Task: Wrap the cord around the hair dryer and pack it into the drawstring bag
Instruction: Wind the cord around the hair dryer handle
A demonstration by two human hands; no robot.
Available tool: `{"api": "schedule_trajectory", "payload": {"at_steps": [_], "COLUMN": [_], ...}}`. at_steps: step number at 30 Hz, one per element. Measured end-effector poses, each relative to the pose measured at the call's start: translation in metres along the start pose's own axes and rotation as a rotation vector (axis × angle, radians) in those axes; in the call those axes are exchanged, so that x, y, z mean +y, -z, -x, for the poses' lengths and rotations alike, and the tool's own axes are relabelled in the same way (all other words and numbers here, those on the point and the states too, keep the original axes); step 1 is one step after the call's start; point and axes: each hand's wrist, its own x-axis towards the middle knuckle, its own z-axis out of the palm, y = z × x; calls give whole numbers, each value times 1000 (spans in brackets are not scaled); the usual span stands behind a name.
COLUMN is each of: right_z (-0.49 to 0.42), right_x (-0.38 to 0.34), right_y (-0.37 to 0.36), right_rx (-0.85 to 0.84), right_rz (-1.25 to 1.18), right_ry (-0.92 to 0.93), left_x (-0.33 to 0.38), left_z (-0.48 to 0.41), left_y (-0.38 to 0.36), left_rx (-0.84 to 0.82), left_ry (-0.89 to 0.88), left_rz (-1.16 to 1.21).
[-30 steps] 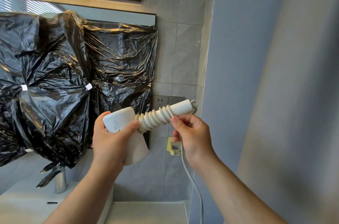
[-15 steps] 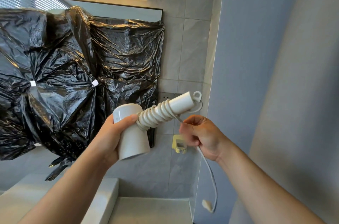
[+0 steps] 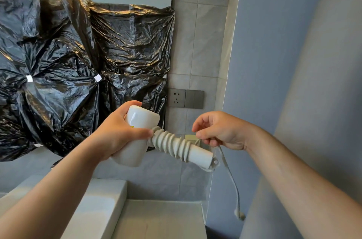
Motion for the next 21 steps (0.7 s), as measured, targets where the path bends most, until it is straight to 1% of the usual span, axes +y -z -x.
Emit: {"api": "schedule_trajectory", "payload": {"at_steps": [3, 5, 8, 12, 16, 21], "right_z": [-6, -13, -21, -27, -25, -22], "right_x": [2, 3, 4, 8, 12, 15], "right_y": [-7, -12, -14, -17, -23, -34], "right_rx": [127, 236, 406, 579, 721, 837], "right_rz": [182, 238, 185, 106, 82, -13], "right_ry": [-28, -49, -63, -14, 57, 166], "left_x": [0, -1, -4, -6, -9, -5], "left_z": [-2, -4, -6, -7, -6, -1], "left_y": [-10, -18, -29, -40, -47, -56], "left_rx": [82, 169, 309, 439, 511, 570], "left_ry": [-72, -103, -132, -162, -193, -224], "left_rz": [-151, -219, -233, -185, -157, -128]}}
